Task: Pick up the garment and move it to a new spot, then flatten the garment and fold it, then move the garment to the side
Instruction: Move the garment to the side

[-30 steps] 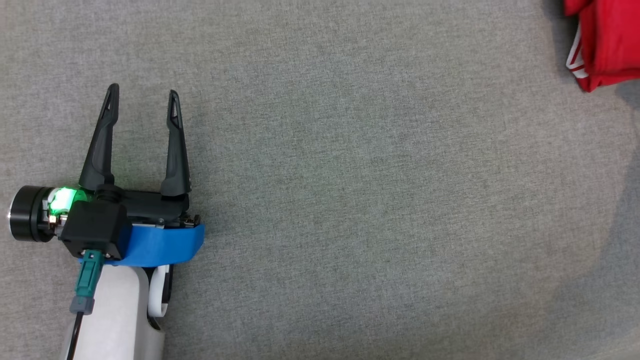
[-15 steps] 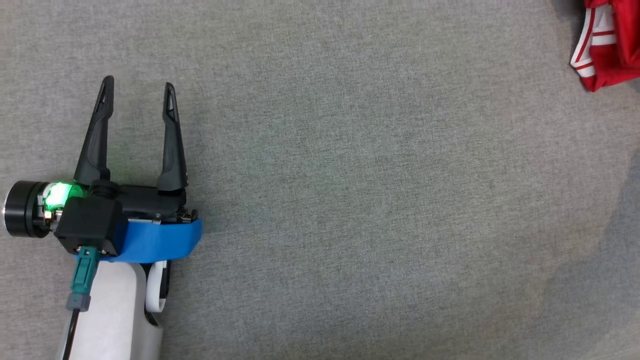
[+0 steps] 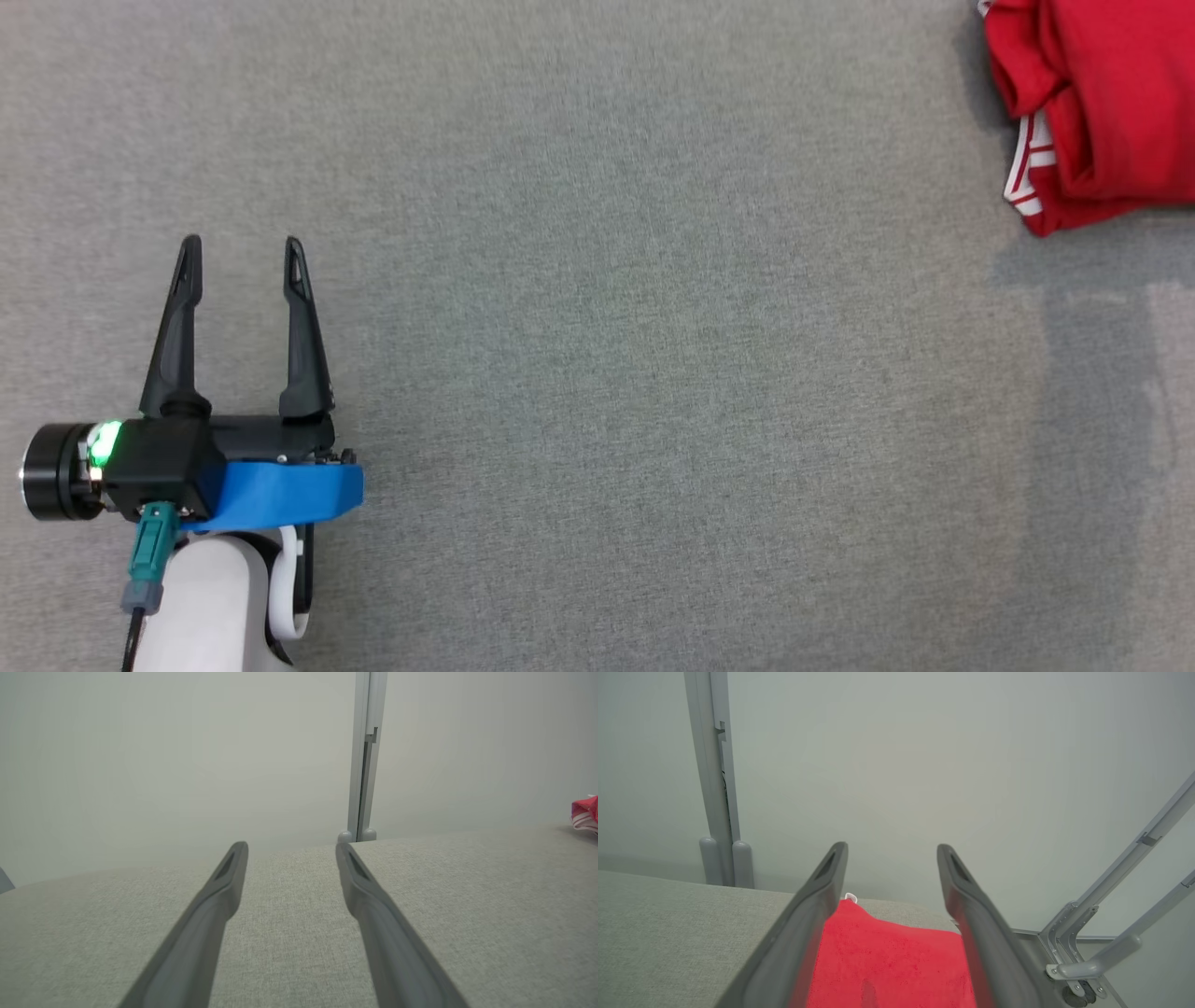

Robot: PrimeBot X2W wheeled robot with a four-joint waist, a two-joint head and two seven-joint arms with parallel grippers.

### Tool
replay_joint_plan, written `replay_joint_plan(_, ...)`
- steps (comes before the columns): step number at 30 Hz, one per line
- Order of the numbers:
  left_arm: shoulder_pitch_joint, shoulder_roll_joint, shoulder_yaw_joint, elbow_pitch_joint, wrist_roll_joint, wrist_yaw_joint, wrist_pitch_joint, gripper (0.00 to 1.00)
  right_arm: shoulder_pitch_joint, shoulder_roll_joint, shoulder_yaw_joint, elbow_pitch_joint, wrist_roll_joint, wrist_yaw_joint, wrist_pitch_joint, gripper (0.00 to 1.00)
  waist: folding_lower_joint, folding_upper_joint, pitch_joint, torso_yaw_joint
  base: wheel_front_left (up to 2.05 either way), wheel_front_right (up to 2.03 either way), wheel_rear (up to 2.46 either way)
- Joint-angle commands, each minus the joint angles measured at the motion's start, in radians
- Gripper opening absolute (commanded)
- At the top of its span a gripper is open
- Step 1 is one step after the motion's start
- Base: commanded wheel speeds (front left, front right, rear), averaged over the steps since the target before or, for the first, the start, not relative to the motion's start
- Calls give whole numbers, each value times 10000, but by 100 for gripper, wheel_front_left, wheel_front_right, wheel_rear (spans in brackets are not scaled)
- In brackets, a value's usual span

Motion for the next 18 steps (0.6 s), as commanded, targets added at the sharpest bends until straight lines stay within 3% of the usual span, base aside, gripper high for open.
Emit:
replay_joint_plan(1,154,-14,61,29,-50,29,-22,100,377,176,-84,-362,-92,-1,-42,100,1,0,-279,-70,0,0,0)
replay_joint_plan(9,896,-173,215,177,-198,88,-20,100,2534,1140,216,-2602,-316,-1,-46,100,1,0,-1440,116,0,0,0)
replay_joint_plan(18,1495,-378,211,537,-351,1,-20,100,4715,1920,244,-3913,-319,0,-46,100,1,0,-2419,527,0,0,0)
